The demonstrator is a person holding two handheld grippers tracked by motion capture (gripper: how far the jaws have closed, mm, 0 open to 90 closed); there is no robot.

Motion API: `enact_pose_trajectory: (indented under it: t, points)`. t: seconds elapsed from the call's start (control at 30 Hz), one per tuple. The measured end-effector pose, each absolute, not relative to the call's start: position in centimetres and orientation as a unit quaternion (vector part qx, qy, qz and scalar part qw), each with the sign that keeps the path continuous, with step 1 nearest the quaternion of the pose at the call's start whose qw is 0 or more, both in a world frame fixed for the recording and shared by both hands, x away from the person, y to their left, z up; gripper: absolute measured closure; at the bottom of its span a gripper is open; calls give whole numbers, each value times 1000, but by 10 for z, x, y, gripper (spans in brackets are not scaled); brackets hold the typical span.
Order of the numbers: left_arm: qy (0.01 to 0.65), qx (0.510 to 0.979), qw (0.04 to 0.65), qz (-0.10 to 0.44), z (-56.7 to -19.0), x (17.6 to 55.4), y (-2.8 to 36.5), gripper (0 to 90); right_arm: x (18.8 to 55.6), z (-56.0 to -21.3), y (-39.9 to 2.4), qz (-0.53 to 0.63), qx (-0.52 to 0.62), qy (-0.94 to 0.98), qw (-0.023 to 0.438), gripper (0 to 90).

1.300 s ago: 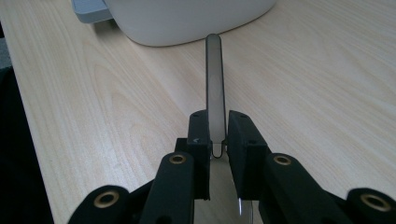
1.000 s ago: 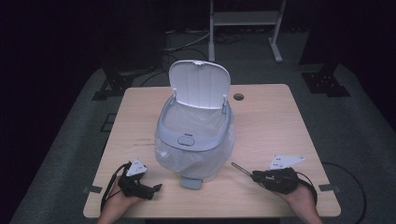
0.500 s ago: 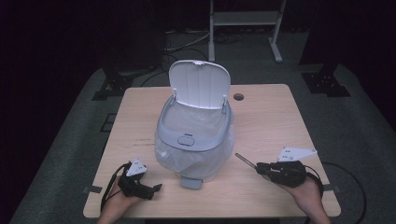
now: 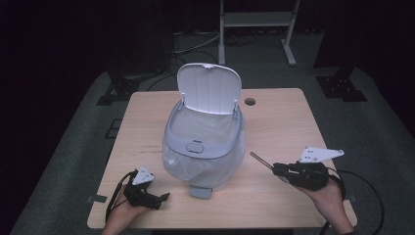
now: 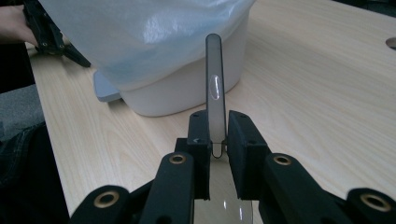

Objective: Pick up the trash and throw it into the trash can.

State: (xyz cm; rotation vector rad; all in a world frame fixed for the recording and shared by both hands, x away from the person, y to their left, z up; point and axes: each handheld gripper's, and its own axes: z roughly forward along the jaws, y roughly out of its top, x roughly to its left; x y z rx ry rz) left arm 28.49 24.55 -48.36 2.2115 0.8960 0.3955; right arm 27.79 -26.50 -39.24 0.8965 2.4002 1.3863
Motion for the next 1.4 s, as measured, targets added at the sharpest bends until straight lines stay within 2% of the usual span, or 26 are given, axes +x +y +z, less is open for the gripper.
enact_pose_trajectory:
  t: [0.63, 1.4]
  points:
    - [347, 855, 354, 153, -484, 285, 246, 0, 280, -344, -269, 514, 282, 801, 123, 789]
    - [347, 855, 355, 153, -484, 285, 245, 0, 284, -298, -247, 559, 233, 785, 130, 789]
